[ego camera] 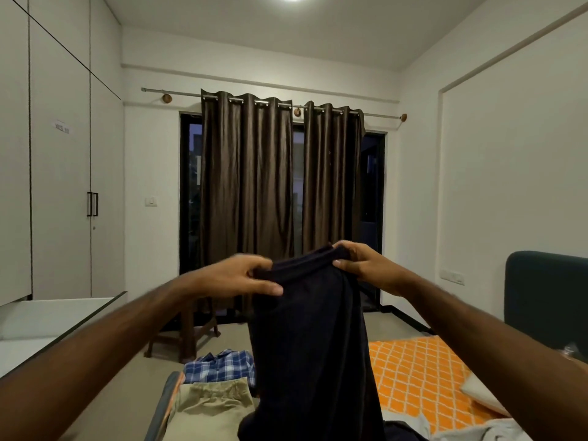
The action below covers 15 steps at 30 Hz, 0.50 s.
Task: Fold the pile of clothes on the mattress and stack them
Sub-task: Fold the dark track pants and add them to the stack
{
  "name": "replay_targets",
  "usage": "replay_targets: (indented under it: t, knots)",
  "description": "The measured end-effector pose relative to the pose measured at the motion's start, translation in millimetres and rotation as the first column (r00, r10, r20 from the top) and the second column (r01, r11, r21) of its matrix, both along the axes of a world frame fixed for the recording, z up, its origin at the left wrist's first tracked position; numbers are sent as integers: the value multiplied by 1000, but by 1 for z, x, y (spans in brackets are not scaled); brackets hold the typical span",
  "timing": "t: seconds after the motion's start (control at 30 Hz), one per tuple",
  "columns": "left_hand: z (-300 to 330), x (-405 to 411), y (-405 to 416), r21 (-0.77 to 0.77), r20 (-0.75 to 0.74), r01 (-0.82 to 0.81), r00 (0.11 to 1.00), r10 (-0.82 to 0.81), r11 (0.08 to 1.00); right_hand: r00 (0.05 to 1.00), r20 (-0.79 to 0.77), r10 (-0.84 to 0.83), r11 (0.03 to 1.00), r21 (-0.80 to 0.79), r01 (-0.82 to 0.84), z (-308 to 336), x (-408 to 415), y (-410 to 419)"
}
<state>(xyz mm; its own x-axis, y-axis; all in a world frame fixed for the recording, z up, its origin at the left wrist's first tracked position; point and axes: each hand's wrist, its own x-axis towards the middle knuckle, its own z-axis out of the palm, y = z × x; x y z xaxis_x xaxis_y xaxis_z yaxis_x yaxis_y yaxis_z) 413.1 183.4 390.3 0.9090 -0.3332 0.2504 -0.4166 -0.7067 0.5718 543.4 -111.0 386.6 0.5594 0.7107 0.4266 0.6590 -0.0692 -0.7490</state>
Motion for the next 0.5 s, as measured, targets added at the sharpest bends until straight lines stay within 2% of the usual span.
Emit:
replay_targets:
  t: [0.07, 0.13, 0.27, 0.33, 0.4, 0.47, 0.5]
  knots:
    - [13, 3, -11, -79, 235, -114, 963, 130, 990, 998, 10, -69, 994, 90, 68, 9, -2, 13]
    - [29, 4, -20, -189, 360, -186, 900, 244, 964, 992, 12, -123, 975, 186, 119, 25, -8, 24]
    - [76, 2, -17, -236, 451, -170, 853, 263, 957, 989, 31, -143, 950, 284, 128, 72, -22, 29]
    - [109, -1, -18, -320, 494, -118, 826, 271, 940, 983, 77, -165, 933, 335, 131, 102, -30, 27]
    - [136, -5, -27, -484, 521, -29, 794, 314, 875, 970, 132, -202, 894, 429, 128, 132, -42, 27]
    - [160, -6, -40, -648, 491, 52, 791, 365, 760, 969, 139, -203, 838, 537, 99, 161, -51, 30]
    - [175, -8, -47, -685, 495, 70, 775, 393, 725, 965, 147, -215, 803, 589, 90, 178, -58, 29]
